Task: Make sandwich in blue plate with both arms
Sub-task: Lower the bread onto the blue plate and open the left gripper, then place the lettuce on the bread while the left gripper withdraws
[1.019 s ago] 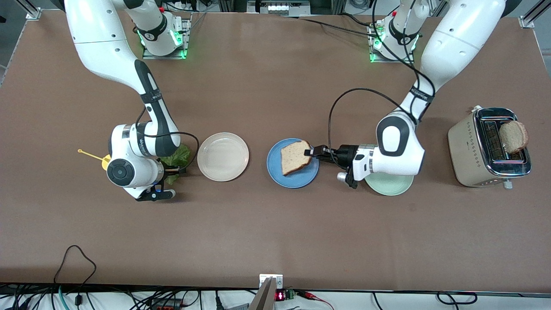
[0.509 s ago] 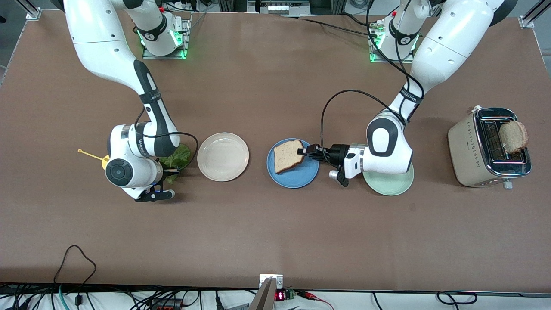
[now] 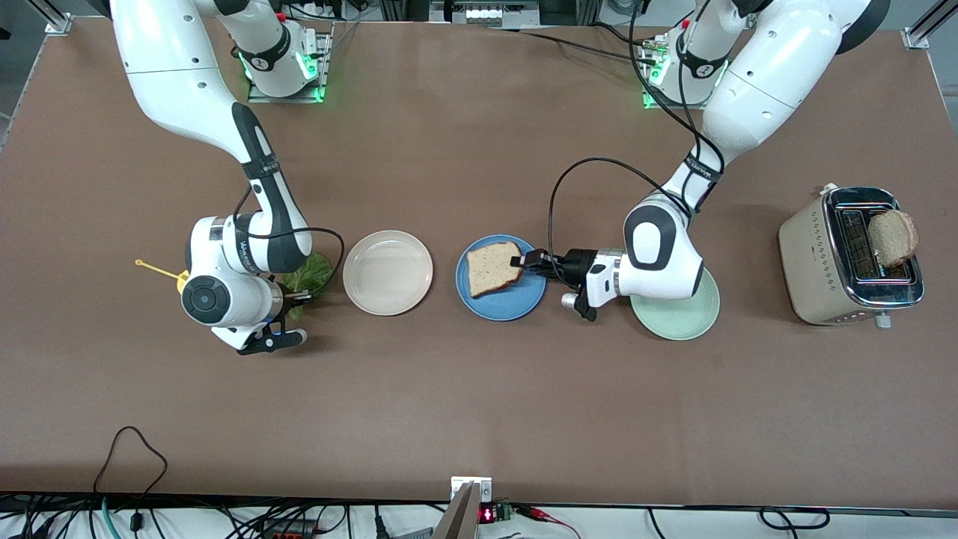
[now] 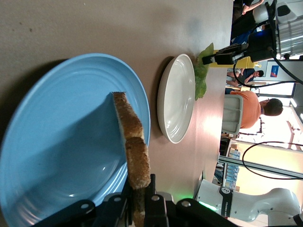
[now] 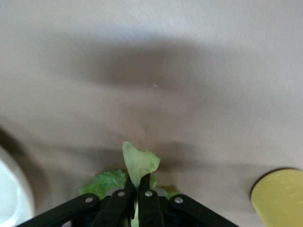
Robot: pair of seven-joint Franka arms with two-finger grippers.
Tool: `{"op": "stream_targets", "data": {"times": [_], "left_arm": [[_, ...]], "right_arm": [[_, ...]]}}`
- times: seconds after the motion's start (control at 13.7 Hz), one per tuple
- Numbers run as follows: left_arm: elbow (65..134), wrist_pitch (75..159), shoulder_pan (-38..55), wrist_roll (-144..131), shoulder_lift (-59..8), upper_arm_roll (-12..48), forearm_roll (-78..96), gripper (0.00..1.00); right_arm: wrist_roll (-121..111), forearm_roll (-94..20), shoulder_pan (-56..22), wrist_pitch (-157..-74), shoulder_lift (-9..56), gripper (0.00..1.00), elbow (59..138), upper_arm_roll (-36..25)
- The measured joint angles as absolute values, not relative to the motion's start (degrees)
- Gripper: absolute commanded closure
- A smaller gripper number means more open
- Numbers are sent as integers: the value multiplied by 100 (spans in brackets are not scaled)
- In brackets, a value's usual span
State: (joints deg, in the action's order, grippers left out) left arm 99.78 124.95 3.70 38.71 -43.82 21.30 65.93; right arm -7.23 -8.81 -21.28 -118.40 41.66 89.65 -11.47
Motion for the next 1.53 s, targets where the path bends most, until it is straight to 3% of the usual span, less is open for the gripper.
{"op": "stream_targets", "data": {"times": [0.07,0.44,0.73,1.09,1.53], "left_arm": [[9976,12496,361,3880,-4382,2124,6593,0],[9924,12498,328,3981,-4341,2066,6450,0],[9823,12459,90,3909,-3983,2056,4662,0],[9706,11657,-343,3381,-3306,2045,2619,0],[8812,9994,-602,2474,-2570,2045,-282,0]], "right_arm": [[-886,-880,-2152,-11830,4106,100,8884,-1144],[-1930,-881,-2404,-11241,3779,100,8427,-1114],[-2346,-882,-3064,-10993,3678,100,8099,-1047],[-2353,-886,-3950,-11018,3687,100,7771,-707],[-2300,-886,-4380,-12759,4367,100,7557,-109]]}}
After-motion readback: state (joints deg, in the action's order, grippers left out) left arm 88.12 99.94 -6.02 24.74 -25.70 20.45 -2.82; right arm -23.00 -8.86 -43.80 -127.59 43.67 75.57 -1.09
